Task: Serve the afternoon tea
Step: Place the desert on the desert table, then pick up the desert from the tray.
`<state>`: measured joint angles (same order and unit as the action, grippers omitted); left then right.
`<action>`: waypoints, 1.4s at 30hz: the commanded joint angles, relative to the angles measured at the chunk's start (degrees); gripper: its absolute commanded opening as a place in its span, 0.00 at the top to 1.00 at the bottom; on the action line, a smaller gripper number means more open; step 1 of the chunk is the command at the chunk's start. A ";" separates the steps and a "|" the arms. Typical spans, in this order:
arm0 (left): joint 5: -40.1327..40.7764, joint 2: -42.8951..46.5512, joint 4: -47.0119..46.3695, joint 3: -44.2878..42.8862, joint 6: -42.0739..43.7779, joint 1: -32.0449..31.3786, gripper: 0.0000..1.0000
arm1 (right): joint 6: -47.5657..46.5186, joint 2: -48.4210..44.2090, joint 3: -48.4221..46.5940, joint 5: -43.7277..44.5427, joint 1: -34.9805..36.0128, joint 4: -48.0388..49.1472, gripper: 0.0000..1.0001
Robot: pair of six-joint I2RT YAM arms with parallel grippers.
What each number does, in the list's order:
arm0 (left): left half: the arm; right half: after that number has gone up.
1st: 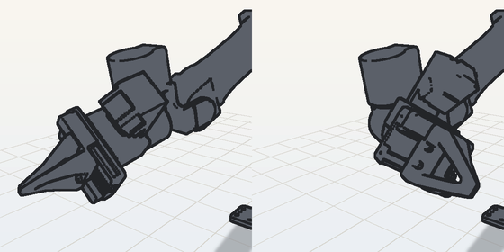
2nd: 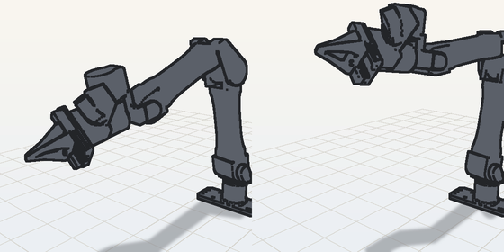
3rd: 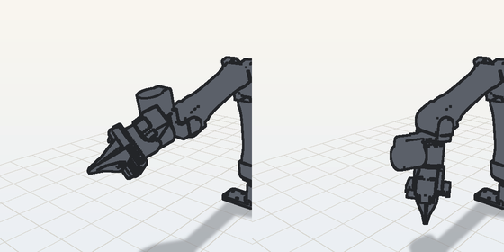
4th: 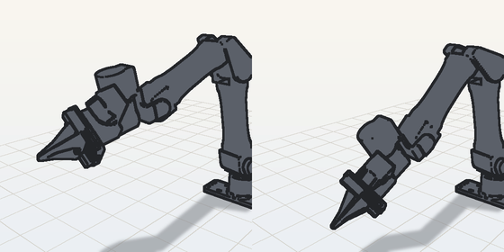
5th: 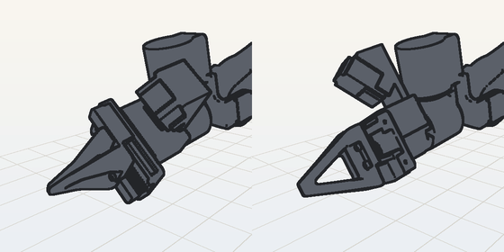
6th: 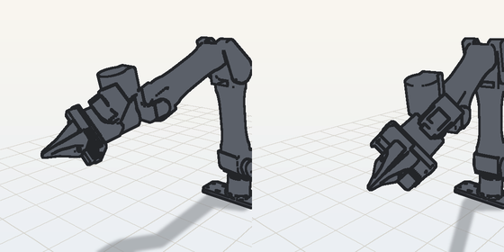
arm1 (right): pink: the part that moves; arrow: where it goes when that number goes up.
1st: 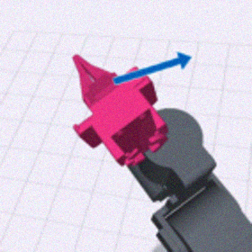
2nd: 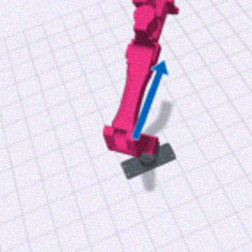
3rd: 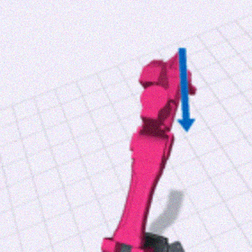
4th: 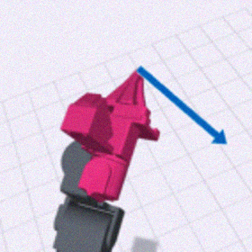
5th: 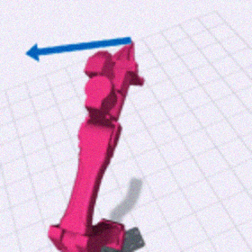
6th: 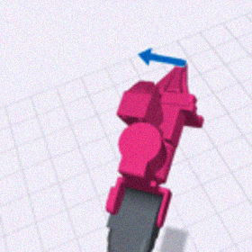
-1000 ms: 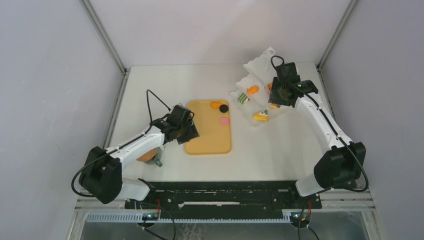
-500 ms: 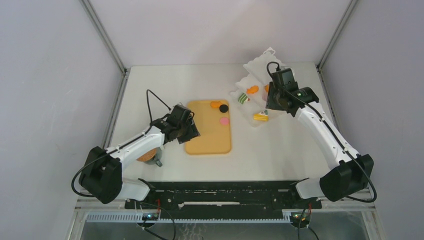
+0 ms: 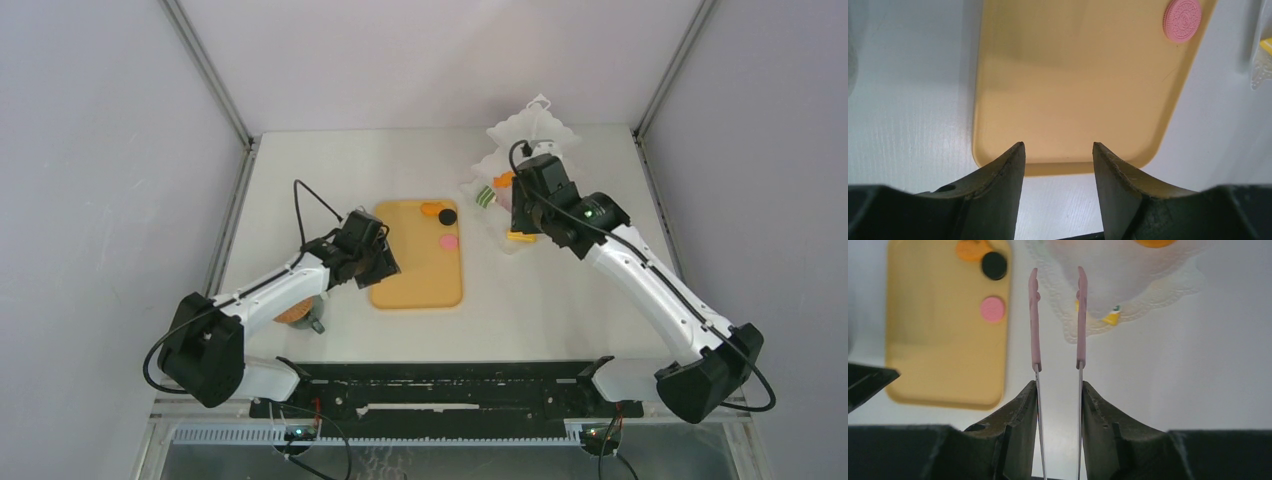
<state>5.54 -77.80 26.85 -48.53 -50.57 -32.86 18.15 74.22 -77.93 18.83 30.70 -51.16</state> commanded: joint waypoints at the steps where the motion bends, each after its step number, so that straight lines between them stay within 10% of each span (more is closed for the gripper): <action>1: -0.49 -0.13 -2.24 1.59 -0.32 -0.27 0.43 | 0.48 -1.93 -1.59 2.08 6.81 1.88 0.59; 13: -1.01 1.28 -3.70 3.45 -0.02 -0.27 0.43 | 0.07 9.64 -2.75 -1.86 16.79 6.45 0.59; 42: -2.40 0.63 -4.10 4.34 0.82 -0.27 0.43 | -2.86 25.21 -1.78 -10.42 10.83 18.38 0.60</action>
<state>3.79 -77.89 24.25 -45.67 -50.52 -32.88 15.64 98.83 -78.72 10.04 42.33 -36.32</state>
